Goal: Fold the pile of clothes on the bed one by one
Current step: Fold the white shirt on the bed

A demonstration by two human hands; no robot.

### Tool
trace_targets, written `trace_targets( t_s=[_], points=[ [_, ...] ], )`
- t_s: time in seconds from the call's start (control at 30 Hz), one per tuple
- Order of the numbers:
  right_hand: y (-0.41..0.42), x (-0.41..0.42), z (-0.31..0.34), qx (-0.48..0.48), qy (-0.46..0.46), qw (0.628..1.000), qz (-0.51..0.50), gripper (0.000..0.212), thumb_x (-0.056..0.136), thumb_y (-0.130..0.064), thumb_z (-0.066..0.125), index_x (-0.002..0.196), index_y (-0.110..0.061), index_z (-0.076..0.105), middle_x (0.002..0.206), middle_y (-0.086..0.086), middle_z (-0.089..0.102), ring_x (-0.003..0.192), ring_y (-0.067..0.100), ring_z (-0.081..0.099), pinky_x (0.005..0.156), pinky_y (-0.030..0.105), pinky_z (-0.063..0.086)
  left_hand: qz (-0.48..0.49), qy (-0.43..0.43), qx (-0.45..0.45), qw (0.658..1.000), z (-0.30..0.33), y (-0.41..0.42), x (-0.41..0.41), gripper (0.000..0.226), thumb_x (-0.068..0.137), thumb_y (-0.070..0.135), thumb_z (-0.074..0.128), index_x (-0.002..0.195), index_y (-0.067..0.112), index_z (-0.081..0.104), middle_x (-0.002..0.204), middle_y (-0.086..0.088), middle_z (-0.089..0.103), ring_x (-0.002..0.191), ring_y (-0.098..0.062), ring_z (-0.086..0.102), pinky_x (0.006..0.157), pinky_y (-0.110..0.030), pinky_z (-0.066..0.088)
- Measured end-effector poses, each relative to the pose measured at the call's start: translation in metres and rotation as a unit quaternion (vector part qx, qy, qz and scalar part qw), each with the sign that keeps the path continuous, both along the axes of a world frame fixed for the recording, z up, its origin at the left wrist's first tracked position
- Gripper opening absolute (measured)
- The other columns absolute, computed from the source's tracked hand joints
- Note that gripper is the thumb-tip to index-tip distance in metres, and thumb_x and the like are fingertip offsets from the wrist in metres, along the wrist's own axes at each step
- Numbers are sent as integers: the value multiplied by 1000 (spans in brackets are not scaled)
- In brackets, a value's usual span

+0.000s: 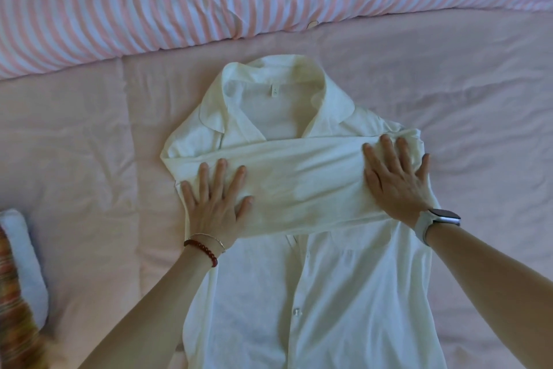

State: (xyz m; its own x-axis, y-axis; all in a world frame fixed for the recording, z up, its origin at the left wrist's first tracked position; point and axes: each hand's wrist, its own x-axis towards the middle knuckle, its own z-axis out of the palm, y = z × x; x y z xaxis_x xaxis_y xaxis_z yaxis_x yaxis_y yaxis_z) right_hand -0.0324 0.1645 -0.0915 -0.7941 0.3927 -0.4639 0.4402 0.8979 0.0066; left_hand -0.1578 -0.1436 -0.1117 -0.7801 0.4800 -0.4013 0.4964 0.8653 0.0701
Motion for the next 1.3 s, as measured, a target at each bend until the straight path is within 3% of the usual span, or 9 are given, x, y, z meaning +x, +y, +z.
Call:
trace_targets(
  t_s=[0.17,0.37,0.47,0.57,0.67,0.87,0.97,1.17,1.3],
  points=[
    [6,-4,23,-23,98,995,-17,57,90,-36,20,142,-20,36,152,9,28,139,32,21,103,70,8,12,-40,-13,999,12,-7,-11,71,79,64,16,144,38,26,157,1,14,143,-30,7,107,-63,10],
    [21,-34,30,-18,73,997,5,64,96,-44,37,150,-20,12,158,5,7,145,26,3,110,60,-2,-6,97,107,989,33,-3,-37,52,76,50,42,109,16,63,124,-11,55,114,-27,39,90,-54,33],
    [29,-60,31,-34,35,999,23,86,88,-56,46,150,-16,1,157,2,11,145,20,5,113,54,-2,30,154,121,980,41,12,-71,64,73,54,52,122,14,53,133,-12,48,118,-27,33,94,-52,26],
    [36,-86,36,-34,12,999,41,92,82,-57,56,148,-15,9,145,8,33,135,26,28,111,47,16,66,56,35,996,46,31,-112,95,72,66,60,145,21,19,151,-5,24,137,-25,15,107,-53,10],
    [37,-103,43,-80,-2,995,57,78,82,-48,62,143,-20,22,132,8,47,119,28,46,90,39,38,64,-27,-11,998,47,47,-140,107,67,68,63,146,26,5,142,-5,34,133,-25,26,105,-48,17],
    [28,-97,45,-87,7,993,79,32,93,-32,51,113,-8,45,114,9,56,96,31,57,66,31,34,94,-165,100,977,50,43,-153,54,77,37,72,121,13,51,113,-6,58,102,-27,54,80,-31,38],
    [21,-82,49,-66,78,991,91,25,95,-24,48,109,-4,48,106,12,58,85,35,58,61,31,33,55,-109,177,977,61,39,-135,22,84,26,67,81,8,56,72,-4,54,73,-30,53,62,-30,33],
    [0,-34,60,-43,284,945,159,21,86,-19,44,104,-9,47,70,7,56,39,25,49,36,23,32,-97,51,279,954,83,5,-61,26,83,35,53,93,12,58,64,-3,64,52,-28,59,45,-26,42],
    [-19,27,69,-7,325,910,259,26,74,2,55,93,-12,45,64,4,48,43,19,44,38,24,28,-220,106,309,919,86,-33,0,33,67,-1,58,92,17,48,52,-2,53,40,-20,51,33,-25,38]
  ],
)
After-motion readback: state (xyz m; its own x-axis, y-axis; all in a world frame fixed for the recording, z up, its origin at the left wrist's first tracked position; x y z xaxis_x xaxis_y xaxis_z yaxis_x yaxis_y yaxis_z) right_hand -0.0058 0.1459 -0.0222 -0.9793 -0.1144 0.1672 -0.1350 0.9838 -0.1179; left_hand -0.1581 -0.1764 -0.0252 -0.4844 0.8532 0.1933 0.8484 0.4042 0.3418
